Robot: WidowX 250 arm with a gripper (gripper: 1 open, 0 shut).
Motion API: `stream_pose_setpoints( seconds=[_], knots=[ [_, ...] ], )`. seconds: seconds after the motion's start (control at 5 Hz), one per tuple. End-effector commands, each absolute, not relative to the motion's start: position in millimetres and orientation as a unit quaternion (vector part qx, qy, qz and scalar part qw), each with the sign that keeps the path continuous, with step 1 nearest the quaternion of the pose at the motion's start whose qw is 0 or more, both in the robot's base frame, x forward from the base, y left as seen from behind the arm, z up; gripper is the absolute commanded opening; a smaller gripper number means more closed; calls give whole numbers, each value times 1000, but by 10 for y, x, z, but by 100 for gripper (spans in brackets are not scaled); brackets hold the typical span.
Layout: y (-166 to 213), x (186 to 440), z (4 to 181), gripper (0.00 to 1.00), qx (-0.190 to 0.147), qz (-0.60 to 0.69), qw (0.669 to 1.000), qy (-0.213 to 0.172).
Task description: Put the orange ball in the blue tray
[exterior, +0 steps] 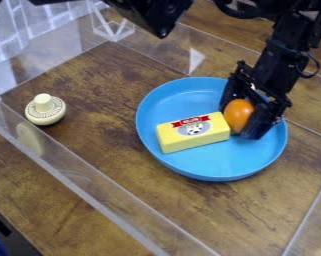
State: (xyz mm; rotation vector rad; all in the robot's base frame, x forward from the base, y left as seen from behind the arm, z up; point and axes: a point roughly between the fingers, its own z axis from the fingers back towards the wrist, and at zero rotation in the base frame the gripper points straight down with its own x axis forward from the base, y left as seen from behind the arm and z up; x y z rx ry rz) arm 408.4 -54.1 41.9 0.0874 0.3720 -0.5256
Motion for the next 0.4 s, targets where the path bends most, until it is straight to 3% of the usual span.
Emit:
stream_pose_setpoints(
  seconds=[0.0,0.2],
  knots=[
    [-524,4170,1020,100,51,-252,960,110],
    [-528,4170,1027,100,51,-252,960,110]
  ],
)
